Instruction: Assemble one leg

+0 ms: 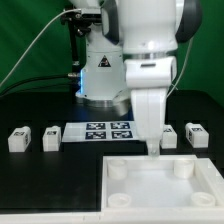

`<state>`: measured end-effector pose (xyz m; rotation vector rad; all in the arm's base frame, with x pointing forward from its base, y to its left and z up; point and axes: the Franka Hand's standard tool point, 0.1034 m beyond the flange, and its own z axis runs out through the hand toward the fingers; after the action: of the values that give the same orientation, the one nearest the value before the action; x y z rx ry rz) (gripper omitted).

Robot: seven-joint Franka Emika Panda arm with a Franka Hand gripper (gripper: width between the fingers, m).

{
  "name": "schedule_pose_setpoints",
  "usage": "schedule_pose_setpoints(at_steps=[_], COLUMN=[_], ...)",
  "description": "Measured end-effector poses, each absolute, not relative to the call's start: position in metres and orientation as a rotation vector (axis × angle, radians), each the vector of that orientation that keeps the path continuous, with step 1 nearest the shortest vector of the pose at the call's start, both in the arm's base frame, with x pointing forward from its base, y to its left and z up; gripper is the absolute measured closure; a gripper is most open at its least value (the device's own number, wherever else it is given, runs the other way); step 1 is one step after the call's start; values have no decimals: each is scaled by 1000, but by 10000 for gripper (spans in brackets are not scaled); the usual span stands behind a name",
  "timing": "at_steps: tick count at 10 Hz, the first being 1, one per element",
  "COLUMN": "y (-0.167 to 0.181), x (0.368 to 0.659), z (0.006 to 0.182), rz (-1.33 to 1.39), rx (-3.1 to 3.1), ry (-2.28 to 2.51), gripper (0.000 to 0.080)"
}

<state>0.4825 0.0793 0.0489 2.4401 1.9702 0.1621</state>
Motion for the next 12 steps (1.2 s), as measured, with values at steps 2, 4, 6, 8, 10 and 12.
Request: schedule_pose_setpoints(at_steps=[2, 4, 6, 8, 10, 12], y=[110, 151, 157, 158, 168, 178], x=[464, 449, 447, 446, 437, 426], z=[71, 77, 75, 75, 71, 67], rz=[160, 178, 172, 160, 118, 84], rx=[2714, 2970, 3090, 3171, 3241, 3249], ry=[1593, 1117, 823, 548, 138, 28], gripper=[150, 150, 150, 150, 150, 150])
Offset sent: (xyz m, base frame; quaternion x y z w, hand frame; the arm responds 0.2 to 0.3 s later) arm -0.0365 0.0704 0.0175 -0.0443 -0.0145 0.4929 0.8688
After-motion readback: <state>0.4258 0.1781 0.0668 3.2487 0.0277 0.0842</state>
